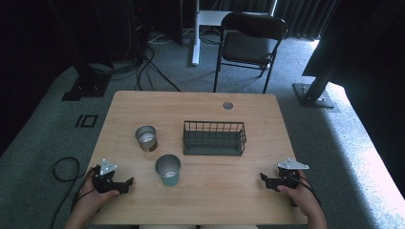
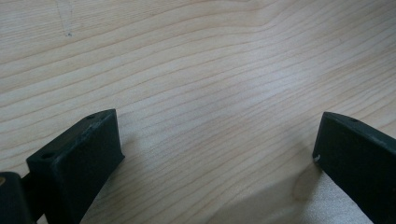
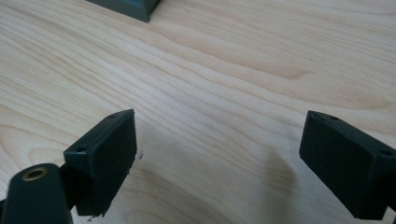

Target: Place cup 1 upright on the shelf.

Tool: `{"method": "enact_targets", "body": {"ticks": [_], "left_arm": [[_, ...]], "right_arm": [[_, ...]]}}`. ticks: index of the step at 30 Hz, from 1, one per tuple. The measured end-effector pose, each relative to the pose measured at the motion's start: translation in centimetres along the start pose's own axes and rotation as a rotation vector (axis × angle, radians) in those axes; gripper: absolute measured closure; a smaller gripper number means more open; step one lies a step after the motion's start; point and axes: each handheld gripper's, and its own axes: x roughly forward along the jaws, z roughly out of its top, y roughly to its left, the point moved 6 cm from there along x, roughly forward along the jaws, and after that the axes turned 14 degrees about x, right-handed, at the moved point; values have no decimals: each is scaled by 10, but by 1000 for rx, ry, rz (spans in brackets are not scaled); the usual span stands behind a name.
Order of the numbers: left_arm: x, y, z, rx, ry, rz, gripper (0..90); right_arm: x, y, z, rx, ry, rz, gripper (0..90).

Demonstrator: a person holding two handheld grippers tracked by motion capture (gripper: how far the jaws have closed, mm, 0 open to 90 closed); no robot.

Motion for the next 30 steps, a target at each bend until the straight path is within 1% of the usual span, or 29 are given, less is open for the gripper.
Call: {"method": "enact_targets", "body": {"ticks": [2, 6, 12, 13, 14, 16, 18, 21, 26, 28, 30], "left_arm": [[0, 0, 0, 0, 0, 0, 16], [0, 0, 0, 0, 0, 0, 16], [0, 0, 0, 0, 0, 0, 16], [0, 0, 0, 0, 0, 0, 16], [0, 0, 0, 0, 0, 0, 16], [0, 0, 0, 0, 0, 0, 16], [0, 0, 0, 0, 0, 0, 16], [0, 0, 0, 0, 0, 0, 16], [0, 0, 0, 0, 0, 0, 16], [0, 0, 0, 0, 0, 0, 16], [0, 0, 0, 0, 0, 0, 16]], "right_arm": [[1, 3, 1, -3, 1, 8, 108], [3, 9, 2, -28, 3, 27, 108], [5, 21, 6, -35, -2, 71, 108], [5, 21, 6, -35, -2, 71, 108], [6, 27, 8, -50, -1, 86, 108], [7, 28, 8, -56, -1, 89, 108], [9, 35, 10, -71, 2, 108, 108], [11, 42, 12, -86, 2, 125, 108], [16, 54, 14, -99, 4, 160, 111], [18, 59, 14, -113, 8, 166, 111], [20, 64, 15, -115, 11, 178, 111]]}}
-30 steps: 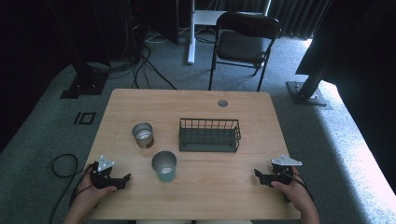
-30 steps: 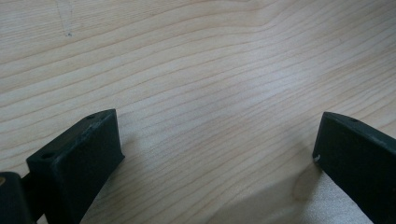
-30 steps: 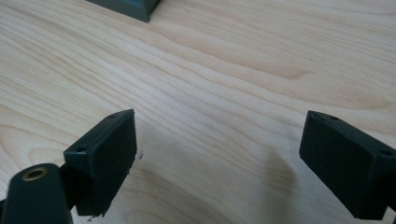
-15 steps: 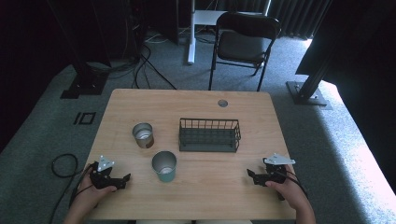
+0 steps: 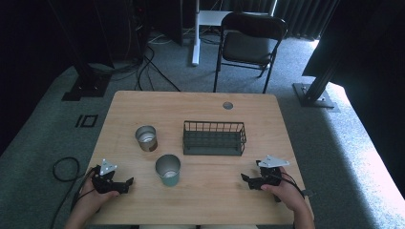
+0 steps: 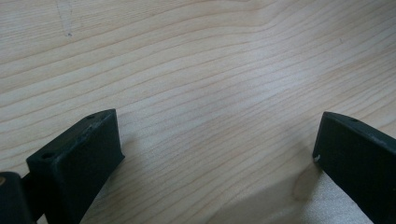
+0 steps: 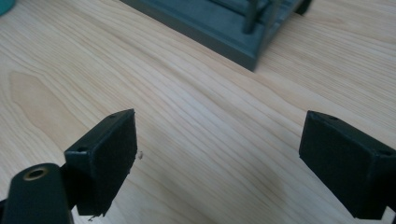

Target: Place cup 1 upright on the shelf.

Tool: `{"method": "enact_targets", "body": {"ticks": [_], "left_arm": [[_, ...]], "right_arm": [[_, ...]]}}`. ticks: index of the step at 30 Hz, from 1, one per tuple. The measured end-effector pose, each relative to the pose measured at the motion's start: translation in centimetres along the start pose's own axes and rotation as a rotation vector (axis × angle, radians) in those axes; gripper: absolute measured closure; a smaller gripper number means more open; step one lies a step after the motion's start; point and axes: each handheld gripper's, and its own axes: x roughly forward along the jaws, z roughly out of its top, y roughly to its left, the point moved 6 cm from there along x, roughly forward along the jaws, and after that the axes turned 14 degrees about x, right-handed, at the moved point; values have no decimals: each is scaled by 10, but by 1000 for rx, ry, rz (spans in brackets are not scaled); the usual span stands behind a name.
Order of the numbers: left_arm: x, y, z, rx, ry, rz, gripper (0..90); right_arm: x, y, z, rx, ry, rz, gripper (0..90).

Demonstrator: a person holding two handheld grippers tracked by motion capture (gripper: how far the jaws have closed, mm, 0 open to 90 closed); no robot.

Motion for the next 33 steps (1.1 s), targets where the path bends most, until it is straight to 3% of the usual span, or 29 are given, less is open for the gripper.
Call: {"method": "enact_targets", "body": {"ticks": [33], "left_arm": [[0, 0, 0, 0, 0, 0, 16]], "right_arm": [[32, 67, 22, -125, 15, 169, 111]]}}
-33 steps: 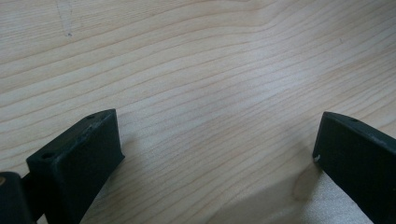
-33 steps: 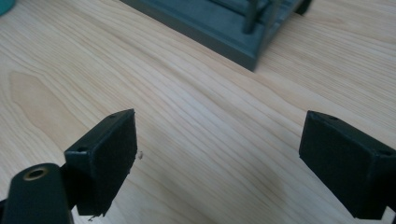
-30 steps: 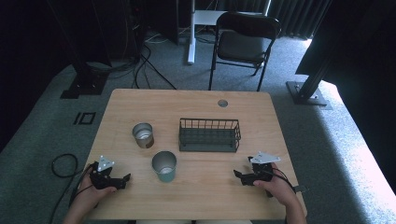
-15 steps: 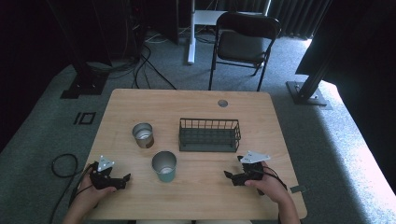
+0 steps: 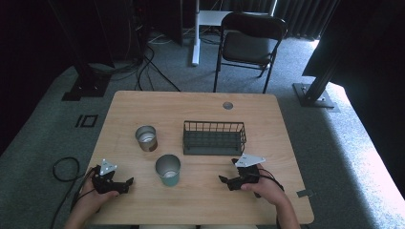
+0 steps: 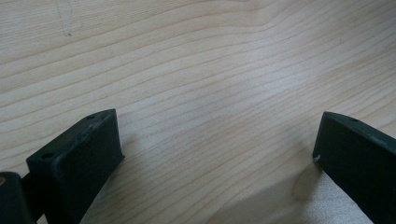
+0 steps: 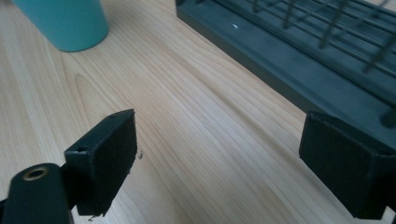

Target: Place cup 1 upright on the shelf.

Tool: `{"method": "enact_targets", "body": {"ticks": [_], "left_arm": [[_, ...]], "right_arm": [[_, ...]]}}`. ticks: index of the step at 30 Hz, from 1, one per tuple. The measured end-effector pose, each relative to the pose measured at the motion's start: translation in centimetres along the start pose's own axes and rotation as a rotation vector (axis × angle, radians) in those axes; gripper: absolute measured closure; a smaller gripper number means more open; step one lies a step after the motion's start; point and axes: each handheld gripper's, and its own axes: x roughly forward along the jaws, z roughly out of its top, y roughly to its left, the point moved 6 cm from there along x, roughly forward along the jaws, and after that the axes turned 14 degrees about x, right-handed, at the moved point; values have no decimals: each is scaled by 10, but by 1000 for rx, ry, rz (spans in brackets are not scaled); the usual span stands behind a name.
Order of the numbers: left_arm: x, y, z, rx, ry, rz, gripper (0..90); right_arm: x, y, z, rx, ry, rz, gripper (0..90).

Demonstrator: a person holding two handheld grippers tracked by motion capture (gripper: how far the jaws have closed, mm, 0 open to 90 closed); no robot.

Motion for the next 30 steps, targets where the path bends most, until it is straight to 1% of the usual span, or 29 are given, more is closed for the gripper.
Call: {"method": "enact_targets", "body": {"ticks": [4, 13, 14, 19, 30], "left_arm": [[0, 0, 0, 0, -1, 0, 16], [0, 0, 0, 0, -1, 0, 16], [0, 0, 0, 0, -1, 0, 16], [0, 0, 0, 0, -1, 0, 16], [0, 0, 0, -2, -1, 0, 16]], "right_arm": [[5, 7, 4, -12, 3, 19, 111], [17, 24, 11, -57, 0, 64, 111], [18, 26, 12, -56, 1, 68, 111], [24, 37, 18, -76, -16, 96, 111], [37, 60, 28, -111, -27, 162, 111]]}}
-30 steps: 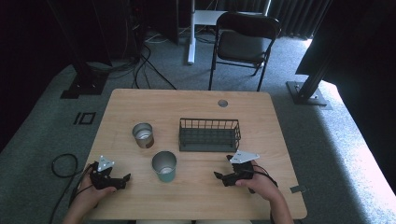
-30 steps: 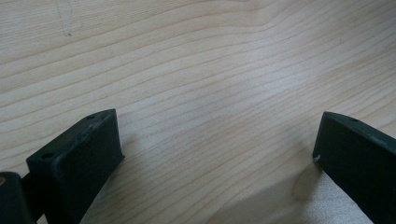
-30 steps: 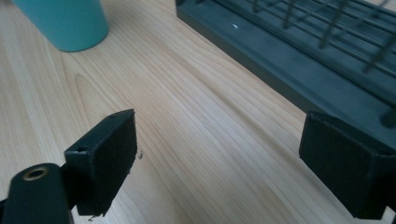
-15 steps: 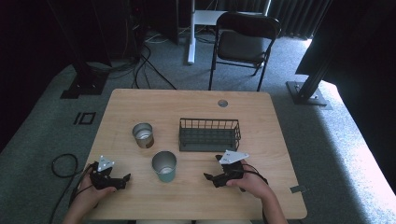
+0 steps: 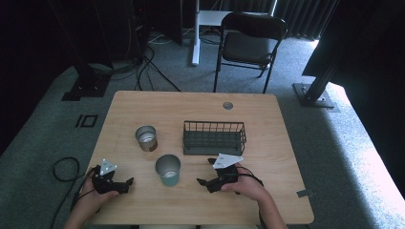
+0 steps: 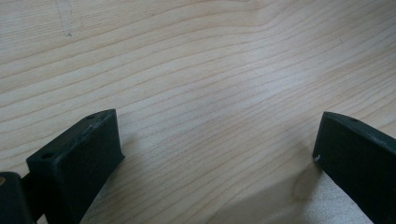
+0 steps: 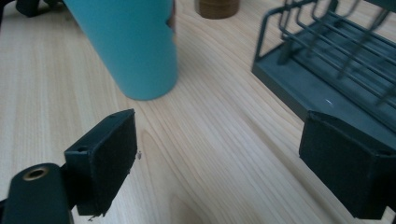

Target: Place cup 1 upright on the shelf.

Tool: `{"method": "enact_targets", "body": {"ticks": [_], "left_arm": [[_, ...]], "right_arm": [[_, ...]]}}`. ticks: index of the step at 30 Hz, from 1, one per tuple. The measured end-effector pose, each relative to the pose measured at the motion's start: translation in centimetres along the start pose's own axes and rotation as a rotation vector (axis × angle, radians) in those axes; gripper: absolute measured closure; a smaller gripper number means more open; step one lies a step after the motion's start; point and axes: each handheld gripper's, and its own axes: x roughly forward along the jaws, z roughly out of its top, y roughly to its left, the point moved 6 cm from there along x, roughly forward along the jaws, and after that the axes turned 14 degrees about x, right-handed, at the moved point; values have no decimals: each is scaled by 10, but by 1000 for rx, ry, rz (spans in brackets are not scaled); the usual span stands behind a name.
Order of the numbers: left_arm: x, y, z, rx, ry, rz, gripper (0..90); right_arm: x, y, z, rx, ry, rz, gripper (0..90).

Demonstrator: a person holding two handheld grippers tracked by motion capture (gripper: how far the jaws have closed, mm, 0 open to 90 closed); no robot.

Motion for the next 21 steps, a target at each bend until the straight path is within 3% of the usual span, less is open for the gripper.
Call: {"method": "enact_targets", "body": {"ticks": [9, 21], "left_arm": [[0, 0, 0, 0, 0, 0, 16], [0, 0, 0, 0, 0, 0, 16]], "right_arm": [[12, 14, 6, -46, 6, 47, 111], [26, 34, 20, -74, -36, 112, 111]]}}
